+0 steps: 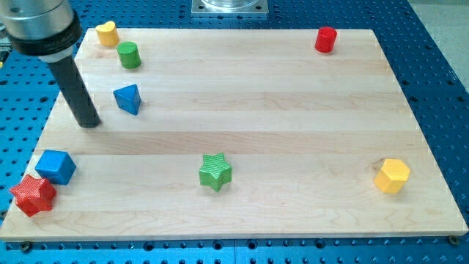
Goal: Keep the triangle closer to the blue cube
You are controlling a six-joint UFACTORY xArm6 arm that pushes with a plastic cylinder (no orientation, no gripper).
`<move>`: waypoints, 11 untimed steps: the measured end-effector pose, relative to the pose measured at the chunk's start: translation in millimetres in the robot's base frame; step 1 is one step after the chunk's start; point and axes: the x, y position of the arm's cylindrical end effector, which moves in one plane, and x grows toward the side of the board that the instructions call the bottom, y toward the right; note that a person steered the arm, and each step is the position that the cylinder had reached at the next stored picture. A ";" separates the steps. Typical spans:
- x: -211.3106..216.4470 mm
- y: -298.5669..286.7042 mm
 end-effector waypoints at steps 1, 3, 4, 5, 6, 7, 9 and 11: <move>-51.4 12.2; -88.2 99.6; -31.3 72.1; -29.7 76.5; -70.3 59.0; -51.5 20.3; -11.2 30.4; -32.6 74.4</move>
